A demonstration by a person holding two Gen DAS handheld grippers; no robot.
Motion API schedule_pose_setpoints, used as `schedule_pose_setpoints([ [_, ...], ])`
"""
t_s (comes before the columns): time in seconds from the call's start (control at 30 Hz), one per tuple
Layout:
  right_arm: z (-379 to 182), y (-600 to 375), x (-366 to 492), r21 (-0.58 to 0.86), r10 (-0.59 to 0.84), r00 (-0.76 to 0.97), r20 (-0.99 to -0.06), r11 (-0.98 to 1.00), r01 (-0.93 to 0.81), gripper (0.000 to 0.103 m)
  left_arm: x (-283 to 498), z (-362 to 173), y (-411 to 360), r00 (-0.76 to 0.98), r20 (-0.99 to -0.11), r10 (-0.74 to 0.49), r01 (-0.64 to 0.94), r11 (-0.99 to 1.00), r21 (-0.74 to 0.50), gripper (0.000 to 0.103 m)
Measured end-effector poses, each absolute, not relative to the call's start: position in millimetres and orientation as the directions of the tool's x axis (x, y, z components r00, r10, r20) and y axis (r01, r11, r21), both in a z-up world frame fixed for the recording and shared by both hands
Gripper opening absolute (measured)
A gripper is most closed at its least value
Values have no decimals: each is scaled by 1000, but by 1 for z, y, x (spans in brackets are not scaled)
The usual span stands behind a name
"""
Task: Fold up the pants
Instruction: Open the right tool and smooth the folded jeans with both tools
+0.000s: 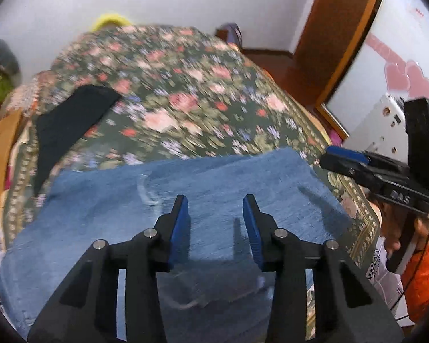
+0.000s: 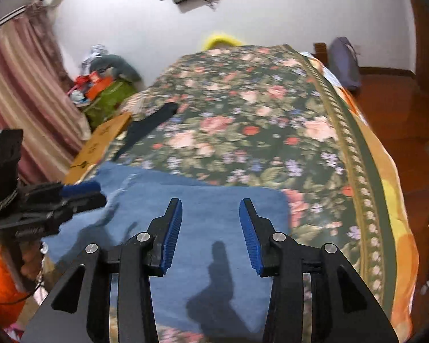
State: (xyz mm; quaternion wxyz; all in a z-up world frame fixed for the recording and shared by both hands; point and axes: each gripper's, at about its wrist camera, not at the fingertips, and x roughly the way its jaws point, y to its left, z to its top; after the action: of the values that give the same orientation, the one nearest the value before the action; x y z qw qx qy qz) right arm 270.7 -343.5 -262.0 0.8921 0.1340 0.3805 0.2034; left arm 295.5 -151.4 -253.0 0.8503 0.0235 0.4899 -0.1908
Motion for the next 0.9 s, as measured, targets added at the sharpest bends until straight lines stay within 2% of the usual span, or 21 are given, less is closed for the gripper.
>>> schedule_pose_setpoints([
  [0.13, -305, -335, 288, 400, 465, 533, -707, 884, -242, 38, 307, -290, -170, 351, -894, -279, 360, 921, -146, 40],
  [0.23, -326, -326, 280, 360, 448, 505, -738, 894, -266, 38, 299, -296, -173, 373, -892, -256, 383, 918, -103, 40],
  [0.43, -326, -339, 249, 398, 471, 512, -718, 882, -254, 38, 275, -297, -170, 402, -887, -225, 410, 911, -44, 41],
  [0.67, -328, -351, 217, 427, 477, 525, -705, 877, -222, 38, 249, -296, -154, 413, -884, -220, 381, 923, -52, 43],
  [0.83, -322, -351, 206, 406, 446, 531, -721, 892, -198, 38, 233, -292, -136, 440, -874, -209, 327, 943, -60, 57],
  [0.9, -317, -350, 204, 389, 426, 529, -734, 902, -187, 38, 230, -289, -125, 435, -874, -218, 301, 950, -87, 57],
])
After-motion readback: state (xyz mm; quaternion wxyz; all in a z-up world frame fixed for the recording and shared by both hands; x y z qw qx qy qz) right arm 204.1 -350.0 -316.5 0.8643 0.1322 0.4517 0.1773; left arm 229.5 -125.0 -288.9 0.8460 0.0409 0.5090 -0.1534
